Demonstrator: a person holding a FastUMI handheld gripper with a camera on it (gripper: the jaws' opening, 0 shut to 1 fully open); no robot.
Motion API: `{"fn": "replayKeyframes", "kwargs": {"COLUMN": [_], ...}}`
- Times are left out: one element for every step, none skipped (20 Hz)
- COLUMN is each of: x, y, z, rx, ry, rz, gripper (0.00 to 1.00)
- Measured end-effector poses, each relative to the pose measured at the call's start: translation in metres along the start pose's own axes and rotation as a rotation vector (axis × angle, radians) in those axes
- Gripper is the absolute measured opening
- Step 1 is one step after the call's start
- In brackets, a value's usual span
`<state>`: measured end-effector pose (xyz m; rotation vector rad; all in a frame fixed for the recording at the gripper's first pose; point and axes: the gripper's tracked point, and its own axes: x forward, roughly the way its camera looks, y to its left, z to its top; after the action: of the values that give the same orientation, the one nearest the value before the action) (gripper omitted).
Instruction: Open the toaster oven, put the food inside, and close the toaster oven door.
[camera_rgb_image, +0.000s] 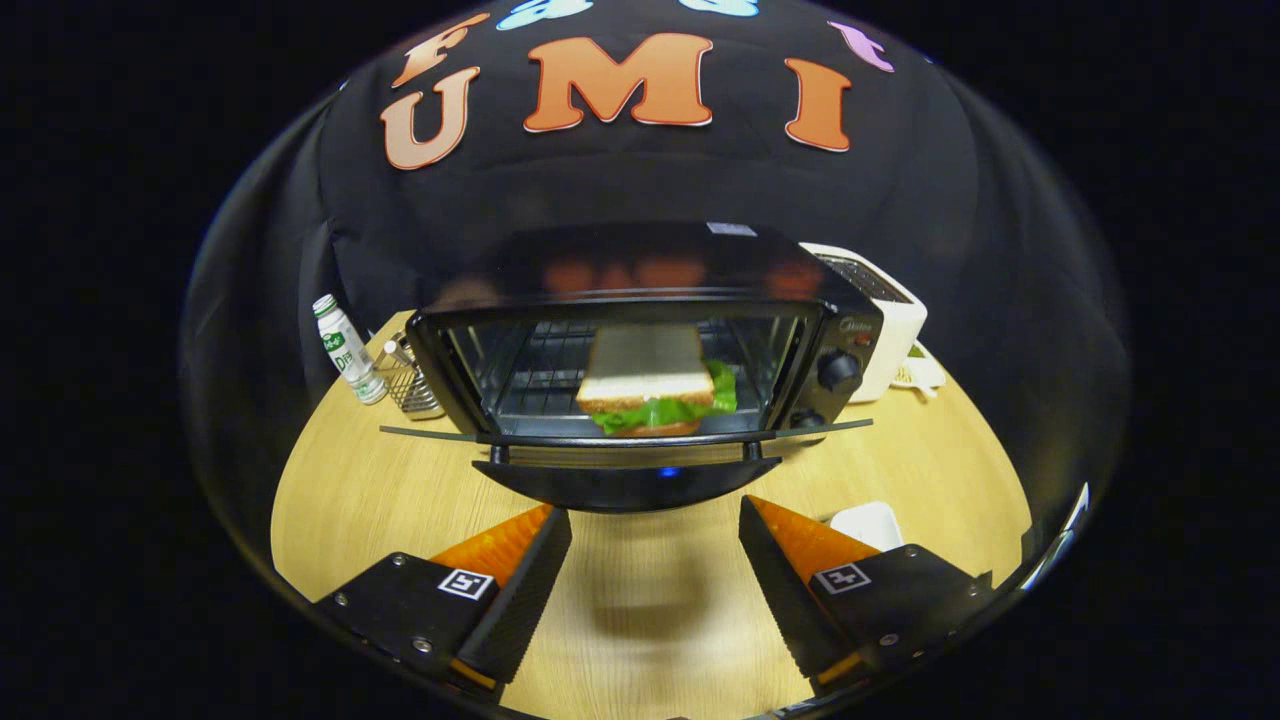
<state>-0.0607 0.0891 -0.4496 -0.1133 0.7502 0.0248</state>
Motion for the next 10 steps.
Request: {"fn": "replayKeyframes", "kwargs": {"x": [0.003, 0.008, 0.012, 0.016, 0.019, 0.023, 0.029, 0.032, 0.032, 0.027], "y": [-0.001, -0.003, -0.002, -0.002, -0.003, -0.004, -0.007, -0.01, -0.012, -0.011], "z": [0.009, 0.017, 0.021, 0.026, 0.033, 0.039, 0.044, 0.046, 0.049, 0.051], "rx": [0.004, 0.01, 0.02, 0.034, 0.046, 0.058, 0.071, 0.086, 0.107, 0.128], "ry": [-0.02, -0.036, -0.042, -0.058, -0.07, -0.077, -0.078, -0.071, -0.066, -0.069], "rz": [0.0, -0.001, -0.002, 0.0, 0.005, 0.008, 0.004, -0.002, 0.003, 0.01], "gripper": [1.0, 1.0, 1.0, 1.0, 1.0, 1.0, 1.0, 1.0, 1.0, 1.0]}}
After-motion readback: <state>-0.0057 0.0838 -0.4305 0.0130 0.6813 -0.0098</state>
